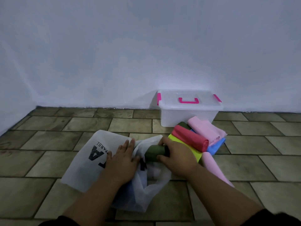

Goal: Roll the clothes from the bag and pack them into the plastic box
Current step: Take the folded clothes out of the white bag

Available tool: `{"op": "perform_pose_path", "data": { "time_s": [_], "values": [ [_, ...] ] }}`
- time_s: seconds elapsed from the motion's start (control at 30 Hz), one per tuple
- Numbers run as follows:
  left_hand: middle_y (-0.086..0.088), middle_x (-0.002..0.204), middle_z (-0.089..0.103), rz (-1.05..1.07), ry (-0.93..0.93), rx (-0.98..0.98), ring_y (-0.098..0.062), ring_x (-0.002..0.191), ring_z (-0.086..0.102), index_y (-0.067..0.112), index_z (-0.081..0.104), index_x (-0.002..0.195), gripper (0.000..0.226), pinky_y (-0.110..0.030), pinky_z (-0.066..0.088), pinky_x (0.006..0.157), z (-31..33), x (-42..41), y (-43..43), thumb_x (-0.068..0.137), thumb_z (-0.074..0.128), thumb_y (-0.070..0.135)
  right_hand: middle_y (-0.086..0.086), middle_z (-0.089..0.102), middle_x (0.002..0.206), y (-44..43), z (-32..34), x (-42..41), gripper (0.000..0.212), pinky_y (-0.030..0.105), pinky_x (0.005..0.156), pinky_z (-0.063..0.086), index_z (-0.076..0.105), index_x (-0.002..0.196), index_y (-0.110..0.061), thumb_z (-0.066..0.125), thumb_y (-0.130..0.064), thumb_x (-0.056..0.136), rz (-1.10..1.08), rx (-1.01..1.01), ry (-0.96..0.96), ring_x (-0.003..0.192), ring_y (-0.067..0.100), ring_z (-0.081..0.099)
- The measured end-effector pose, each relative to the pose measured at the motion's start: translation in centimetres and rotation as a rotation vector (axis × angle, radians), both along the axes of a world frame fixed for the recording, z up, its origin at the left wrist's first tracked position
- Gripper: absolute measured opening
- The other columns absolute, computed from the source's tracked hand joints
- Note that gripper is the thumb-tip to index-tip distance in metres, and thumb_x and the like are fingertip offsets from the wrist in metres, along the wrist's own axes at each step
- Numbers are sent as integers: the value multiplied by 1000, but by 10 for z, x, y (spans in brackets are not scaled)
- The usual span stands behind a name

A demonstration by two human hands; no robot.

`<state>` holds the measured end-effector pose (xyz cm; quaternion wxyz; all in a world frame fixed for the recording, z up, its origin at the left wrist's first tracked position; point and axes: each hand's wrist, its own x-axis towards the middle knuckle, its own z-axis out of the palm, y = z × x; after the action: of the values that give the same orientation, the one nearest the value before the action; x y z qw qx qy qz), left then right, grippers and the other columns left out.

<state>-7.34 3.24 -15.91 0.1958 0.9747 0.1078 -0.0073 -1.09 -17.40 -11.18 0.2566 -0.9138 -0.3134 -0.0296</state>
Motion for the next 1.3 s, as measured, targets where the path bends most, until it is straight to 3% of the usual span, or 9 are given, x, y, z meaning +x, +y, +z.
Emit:
{"op": "perform_pose_path", "data": {
  "time_s": [0.1, 0.33, 0.57, 0.73, 0.87, 1.0, 1.1, 1.23, 1.3],
  "values": [
    [6, 159, -3, 24, 7, -36, -17, 146, 4, 34, -13, 147, 66, -52, -3, 115, 0, 4, 0, 96, 22, 55, -20, 61, 80, -44, 19, 8, 33, 14, 61, 43, 53, 96, -41, 73, -27, 73, -102, 190, 64, 74, -5, 58],
    [3, 160, 0, 68, 48, 10, -19, 146, 5, 30, -7, 149, 67, -55, -3, 114, 3, 17, -8, 96, 25, 53, -19, 58, 74, -90, 25, 49, 34, 17, 55, 40, 50, 86, -38, 75, -20, 72, -532, 571, -103, 68, -3, 58],
    [1, 160, -1, 82, 53, 40, -22, 146, 6, 32, -4, 149, 77, -56, -3, 112, 7, 16, -9, 88, 29, 65, 7, 66, 91, -76, 3, 61, 28, 44, 83, 39, 55, 98, -29, 63, -36, 72, -665, 6, -153, 94, 34, 59],
    [3, 159, -10, 95, 81, 162, -24, 146, -5, 41, -14, 144, 99, -60, -5, 109, 1, -20, 0, 61, 4, 91, 9, 61, 111, -58, 15, 18, 46, 43, 85, 42, 57, 113, -21, 63, -48, 77, -589, 242, -267, 102, 31, 55],
    [1, 160, -1, 58, 42, 118, -28, 145, -1, 37, -8, 147, 102, -54, -2, 112, 0, -41, -23, 60, -6, 91, -5, 37, 147, -27, -14, -58, 66, 35, 107, 34, 40, 137, -35, 46, -69, 80, -172, 180, 73, 132, 12, 36],
    [2, 159, -1, 116, -70, 113, -23, 146, 1, 36, -3, 148, 83, -54, -2, 112, 16, -39, -21, 78, 15, 78, -7, 5, 160, -42, -52, -92, 80, 25, 114, 11, 16, 149, -36, 26, -77, 80, -83, -92, 195, 144, 9, 7],
    [-6, 156, 18, 427, -242, 216, -30, 142, 20, 29, 10, 147, 77, -58, 18, 109, 26, -43, 23, 85, 40, 64, -3, 3, 160, -53, -62, -98, 71, 30, 117, 9, 7, 149, -38, 28, -67, 88, -94, -208, 155, 145, 11, 4],
    [-13, 122, 57, 608, -71, -85, -32, 109, 55, 17, 41, 128, 46, -44, 46, 84, 32, -43, 60, 89, 52, 38, -3, 6, 160, -52, -68, -101, 70, 31, 117, 4, 4, 149, -37, 24, -64, 88, -103, -276, 106, 146, 14, 3],
    [-9, 109, 63, 543, -168, 13, -24, 91, 59, 19, 51, 115, 25, -36, 45, 71, 39, -39, 54, 93, 48, 30, -3, 8, 160, -51, -69, -101, 71, 30, 116, 4, 5, 149, -38, 23, -66, 86, -113, -261, 109, 146, 14, 4]
  ]
}}
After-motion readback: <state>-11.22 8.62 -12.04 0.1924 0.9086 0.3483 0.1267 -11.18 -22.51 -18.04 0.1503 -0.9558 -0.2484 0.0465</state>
